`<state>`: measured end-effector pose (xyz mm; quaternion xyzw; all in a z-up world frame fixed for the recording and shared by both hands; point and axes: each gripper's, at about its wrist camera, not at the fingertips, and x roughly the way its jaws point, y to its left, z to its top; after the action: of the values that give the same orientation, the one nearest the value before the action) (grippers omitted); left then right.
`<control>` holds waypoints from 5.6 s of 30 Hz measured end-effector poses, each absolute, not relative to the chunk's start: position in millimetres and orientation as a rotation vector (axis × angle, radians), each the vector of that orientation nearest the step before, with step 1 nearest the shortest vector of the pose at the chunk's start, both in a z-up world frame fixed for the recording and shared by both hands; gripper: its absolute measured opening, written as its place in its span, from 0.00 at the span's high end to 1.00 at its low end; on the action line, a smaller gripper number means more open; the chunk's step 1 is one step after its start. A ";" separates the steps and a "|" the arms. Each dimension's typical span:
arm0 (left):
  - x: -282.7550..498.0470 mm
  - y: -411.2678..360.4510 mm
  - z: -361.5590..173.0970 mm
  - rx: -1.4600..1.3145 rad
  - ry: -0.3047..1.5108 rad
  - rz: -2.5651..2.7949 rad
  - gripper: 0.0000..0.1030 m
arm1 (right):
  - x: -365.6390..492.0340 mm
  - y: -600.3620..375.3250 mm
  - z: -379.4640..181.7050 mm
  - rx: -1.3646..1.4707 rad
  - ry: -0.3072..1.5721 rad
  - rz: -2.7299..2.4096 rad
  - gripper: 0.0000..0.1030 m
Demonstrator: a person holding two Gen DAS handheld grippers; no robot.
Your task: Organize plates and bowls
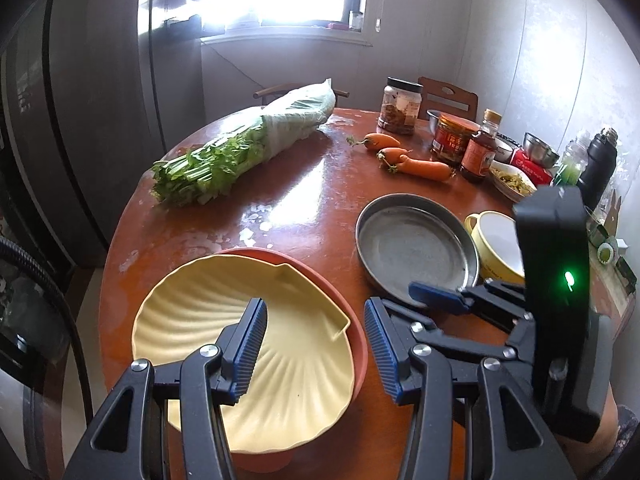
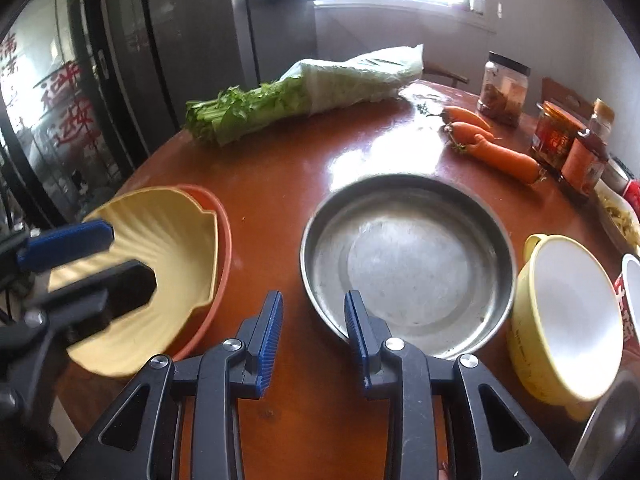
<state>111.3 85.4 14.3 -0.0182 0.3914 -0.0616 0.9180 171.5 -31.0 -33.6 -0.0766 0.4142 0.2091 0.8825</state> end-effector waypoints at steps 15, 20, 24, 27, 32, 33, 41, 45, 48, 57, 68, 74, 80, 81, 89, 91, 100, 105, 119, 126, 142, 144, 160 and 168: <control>65.4 70.5 21.9 -0.069 0.776 -0.176 0.51 | 59.0 -36.8 -33.4 -0.268 0.859 0.509 0.67; 47.4 57.7 21.9 -0.054 0.772 -0.198 0.51 | 23.7 -43.4 -32.9 -0.286 0.863 0.535 0.64; 37.0 48.2 16.2 -0.060 0.788 -0.219 0.51 | 2.9 -53.2 -31.7 -0.291 0.866 0.518 0.61; 32.1 39.9 7.7 -0.040 0.802 -0.218 0.51 | -4.2 -63.3 -27.2 -0.260 0.852 0.518 0.60; 29.9 34.1 0.2 -0.020 0.828 -0.220 0.51 | -2.2 -71.9 -25.1 -0.226 0.848 0.503 0.59; 30.3 34.1 -0.6 -0.021 0.828 -0.218 0.51 | -1.7 -73.3 -24.4 -0.216 0.848 0.504 0.59; 33.9 30.7 -8.3 -0.013 0.852 -0.220 0.51 | -0.9 -91.6 -14.1 -0.148 0.825 0.493 0.52; 34.8 30.4 -9.3 -0.011 0.853 -0.221 0.51 | -2.7 -103.9 -9.4 -0.122 0.814 0.457 0.50; 34.9 30.3 -10.9 -0.013 0.862 -0.219 0.51 | -0.1 -115.9 -7.2 -0.079 0.812 0.414 0.49; 37.9 28.0 -23.8 -0.002 0.890 -0.223 0.51 | 9.4 -129.1 -18.5 -0.053 0.819 0.330 0.52; 48.2 24.0 -38.5 0.002 0.920 -0.225 0.51 | 28.2 -129.0 -35.0 -0.024 0.834 0.309 0.72; 48.3 17.5 -41.9 0.016 0.903 -0.237 0.51 | 35.2 -126.5 -38.5 -0.009 0.842 0.311 0.73; 42.0 3.3 -45.0 0.094 0.861 -0.198 0.52 | 37.6 -122.4 -39.8 -0.029 0.829 0.298 0.73; 41.5 3.4 -45.0 0.087 0.860 -0.201 0.53 | 37.9 -122.9 -40.4 -0.027 0.828 0.295 0.73; 41.3 8.8 -43.5 0.041 0.843 -0.194 0.57 | 39.1 -119.8 -42.7 -0.060 0.816 0.265 0.73; 41.9 9.5 -43.1 0.037 0.844 -0.196 0.57 | 39.8 -120.8 -42.2 -0.047 0.816 0.266 0.74; 35.3 10.1 -32.8 0.028 0.813 -0.201 0.57 | 38.0 -124.7 -34.9 -0.021 0.796 0.267 0.76; 30.5 11.8 -23.8 0.025 0.787 -0.201 0.57 | 37.4 -124.8 -28.7 -0.016 0.782 0.267 0.76; 26.6 21.9 -6.8 0.014 0.749 -0.184 0.57 | 38.0 -117.7 -13.4 0.005 0.741 0.287 0.76; 29.8 33.9 1.6 -0.008 0.738 -0.169 0.57 | 40.6 -109.1 -6.0 0.002 0.723 0.307 0.76; 46.0 74.2 21.1 -0.030 0.693 -0.096 0.57 | 64.8 -69.5 8.1 -0.018 0.690 0.380 0.76; 49.4 82.6 22.7 -0.032 0.694 -0.083 0.57 | 69.8 -61.8 9.9 -0.023 0.689 0.392 0.76; 65.3 133.8 54.9 -0.008 0.657 0.000 0.57 | 100.8 -6.4 44.7 -0.022 0.615 0.494 0.76; 89.7 143.0 39.8 0.004 0.706 0.009 0.57 | 126.0 5.5 37.4 -0.016 0.641 0.499 0.76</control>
<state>89.7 143.0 39.8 0.0020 0.3455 0.0044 0.9384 126.0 5.5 37.4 -0.0076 0.3119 0.2427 0.9186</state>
